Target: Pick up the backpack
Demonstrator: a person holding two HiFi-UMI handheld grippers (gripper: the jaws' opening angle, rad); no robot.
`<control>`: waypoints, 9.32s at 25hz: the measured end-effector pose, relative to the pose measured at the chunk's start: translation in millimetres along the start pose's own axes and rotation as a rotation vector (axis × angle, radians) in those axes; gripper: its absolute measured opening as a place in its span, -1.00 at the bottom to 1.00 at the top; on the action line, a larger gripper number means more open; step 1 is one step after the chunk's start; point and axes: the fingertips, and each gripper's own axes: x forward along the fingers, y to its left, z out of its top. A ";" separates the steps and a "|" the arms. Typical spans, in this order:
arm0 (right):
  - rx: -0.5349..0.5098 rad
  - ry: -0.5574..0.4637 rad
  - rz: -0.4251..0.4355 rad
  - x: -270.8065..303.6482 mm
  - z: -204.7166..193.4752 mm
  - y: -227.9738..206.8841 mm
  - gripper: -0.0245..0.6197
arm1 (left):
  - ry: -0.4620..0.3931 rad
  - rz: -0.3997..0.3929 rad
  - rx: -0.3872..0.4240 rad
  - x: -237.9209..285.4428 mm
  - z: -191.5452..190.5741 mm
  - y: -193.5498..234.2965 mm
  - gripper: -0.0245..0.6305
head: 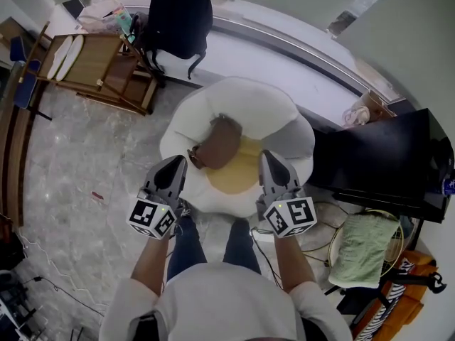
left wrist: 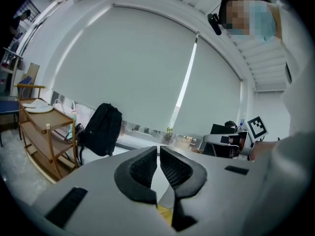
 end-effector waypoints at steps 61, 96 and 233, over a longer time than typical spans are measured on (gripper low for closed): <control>-0.034 0.317 0.151 160.2 -305.0 -77.4 -0.83 | 0.132 0.191 -0.203 90.2 -279.8 137.5 -0.80; -0.203 0.459 0.207 240.5 -417.8 -114.3 -0.83 | 0.270 0.323 -0.464 109.1 -424.6 181.3 -0.76; -0.204 0.024 -0.325 -64.9 34.9 -49.8 -0.47 | 0.327 -0.020 0.158 48.9 -9.5 -59.7 -0.59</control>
